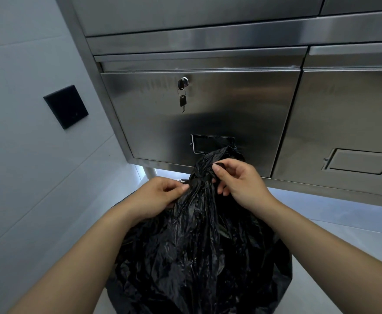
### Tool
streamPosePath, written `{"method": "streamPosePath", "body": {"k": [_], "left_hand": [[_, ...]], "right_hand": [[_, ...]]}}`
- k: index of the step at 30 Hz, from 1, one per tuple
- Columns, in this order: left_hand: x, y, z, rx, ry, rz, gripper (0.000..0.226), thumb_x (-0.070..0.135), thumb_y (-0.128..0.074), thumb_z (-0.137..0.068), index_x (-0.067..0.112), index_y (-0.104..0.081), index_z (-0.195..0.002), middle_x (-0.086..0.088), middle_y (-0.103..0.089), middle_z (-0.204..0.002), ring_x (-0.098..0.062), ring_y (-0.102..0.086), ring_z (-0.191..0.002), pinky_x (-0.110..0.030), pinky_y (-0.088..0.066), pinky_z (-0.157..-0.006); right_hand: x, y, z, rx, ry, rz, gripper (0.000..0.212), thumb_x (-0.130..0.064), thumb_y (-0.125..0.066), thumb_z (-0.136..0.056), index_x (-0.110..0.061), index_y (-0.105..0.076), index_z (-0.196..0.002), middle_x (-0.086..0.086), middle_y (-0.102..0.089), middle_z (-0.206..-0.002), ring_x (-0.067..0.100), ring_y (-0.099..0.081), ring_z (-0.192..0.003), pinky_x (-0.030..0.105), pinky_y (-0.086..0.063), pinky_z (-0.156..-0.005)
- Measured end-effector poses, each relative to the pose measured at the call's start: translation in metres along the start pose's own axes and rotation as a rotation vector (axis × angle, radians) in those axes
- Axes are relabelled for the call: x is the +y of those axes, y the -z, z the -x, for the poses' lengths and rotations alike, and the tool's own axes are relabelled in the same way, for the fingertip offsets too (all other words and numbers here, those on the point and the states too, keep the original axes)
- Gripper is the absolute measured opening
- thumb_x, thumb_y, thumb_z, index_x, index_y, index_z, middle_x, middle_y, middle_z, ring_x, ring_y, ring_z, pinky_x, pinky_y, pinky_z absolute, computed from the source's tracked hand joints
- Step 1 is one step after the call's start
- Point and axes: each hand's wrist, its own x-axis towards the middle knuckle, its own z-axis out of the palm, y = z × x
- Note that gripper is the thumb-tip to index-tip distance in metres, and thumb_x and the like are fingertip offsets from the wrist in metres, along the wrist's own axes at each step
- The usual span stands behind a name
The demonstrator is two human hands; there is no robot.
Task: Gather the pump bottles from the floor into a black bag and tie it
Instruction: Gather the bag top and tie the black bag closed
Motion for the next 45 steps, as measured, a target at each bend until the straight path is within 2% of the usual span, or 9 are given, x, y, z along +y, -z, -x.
{"method": "streamPosePath", "body": {"k": [4,12,22,25,28,32,36,40,45], "left_hand": [[-0.003,0.003,0.001,-0.033,-0.024,0.119,0.017,0.02,-0.057,-0.093,0.018,-0.074,-0.097,-0.003,-0.076,-0.094,-0.011,-0.07,-0.083,-0.017,-0.052,-0.071],[-0.004,0.002,-0.004,0.21,-0.066,0.195,0.018,0.022,-0.061,-0.091,0.024,-0.076,-0.08,0.006,-0.075,-0.071,-0.002,-0.066,-0.059,-0.01,-0.047,-0.055],[-0.015,0.003,-0.008,0.351,-0.05,0.181,0.016,0.022,-0.071,-0.083,0.031,-0.076,-0.071,0.007,-0.076,-0.073,-0.005,-0.07,-0.068,-0.017,-0.053,-0.068],[-0.032,0.004,-0.004,0.369,-0.034,0.103,0.008,0.014,-0.07,-0.083,0.019,-0.076,-0.083,0.005,-0.073,-0.071,-0.005,-0.065,-0.063,-0.02,-0.053,-0.073],[-0.053,0.01,0.003,0.42,-0.005,0.101,0.012,0.009,-0.068,-0.084,0.004,-0.073,-0.094,0.009,-0.069,-0.063,0.005,-0.06,-0.052,-0.007,-0.05,-0.06],[-0.059,0.024,0.005,0.459,-0.024,0.098,0.011,0.018,-0.064,-0.088,0.022,-0.073,-0.083,0.021,-0.071,-0.064,0.009,-0.061,-0.058,-0.003,-0.045,-0.059],[-0.046,0.022,0.001,0.463,0.007,0.379,0.016,0.025,-0.062,-0.09,0.018,-0.075,-0.084,-0.002,-0.075,-0.085,-0.016,-0.067,-0.077,-0.027,-0.053,-0.077],[-0.038,0.018,-0.001,0.379,0.03,0.384,0.014,0.021,-0.072,-0.081,0.015,-0.075,-0.093,-0.013,-0.074,-0.1,-0.028,-0.069,-0.094,-0.039,-0.051,-0.094],[-0.034,0.009,-0.001,0.293,0.056,0.273,0.009,0.02,-0.072,-0.081,0.022,-0.077,-0.088,-0.004,-0.077,-0.09,-0.02,-0.072,-0.084,-0.034,-0.054,-0.084]], "right_hand": [[-0.001,0.003,0.0,-0.019,0.012,0.011,0.012,-0.016,-0.06,-0.09,-0.023,-0.066,-0.083,-0.008,-0.063,-0.06,0.007,-0.054,-0.045,0.015,-0.042,-0.044],[-0.002,0.009,0.003,-0.064,0.063,0.075,0.017,-0.009,-0.066,-0.085,-0.025,-0.069,-0.087,-0.009,-0.062,-0.057,0.007,-0.054,-0.045,0.015,-0.042,-0.046],[-0.001,0.016,0.005,-0.087,0.005,0.089,0.011,-0.003,-0.062,-0.086,-0.01,-0.069,-0.09,-0.007,-0.06,-0.056,0.002,-0.049,-0.041,0.012,-0.039,-0.044],[0.008,0.032,0.016,-0.054,-0.107,0.122,0.013,0.002,-0.058,-0.087,0.007,-0.065,-0.097,-0.008,-0.057,-0.046,-0.001,-0.046,-0.037,0.01,-0.038,-0.041],[0.018,0.052,0.029,-0.03,-0.218,0.128,0.019,-0.001,-0.057,-0.088,0.012,-0.062,-0.102,0.005,-0.055,-0.059,-0.001,-0.046,-0.039,0.01,-0.039,-0.044],[0.013,0.054,0.028,-0.061,-0.171,0.119,0.013,-0.005,-0.06,-0.088,-0.002,-0.068,-0.097,-0.006,-0.066,-0.06,-0.001,-0.055,-0.049,0.011,-0.046,-0.052],[0.002,0.042,0.021,-0.035,-0.05,0.103,0.017,-0.011,-0.062,-0.087,-0.026,-0.07,-0.088,-0.01,-0.067,-0.068,-0.001,-0.06,-0.056,0.011,-0.047,-0.055],[0.002,0.035,0.017,-0.021,-0.011,0.152,0.019,-0.02,-0.064,-0.086,-0.037,-0.071,-0.082,0.0,-0.061,-0.076,0.004,-0.055,-0.067,0.017,-0.05,-0.059],[0.003,0.03,0.016,0.027,0.082,0.177,0.021,-0.018,-0.066,-0.086,-0.038,-0.071,-0.085,-0.008,-0.068,-0.079,0.01,-0.058,-0.077,0.024,-0.047,-0.075]]}}
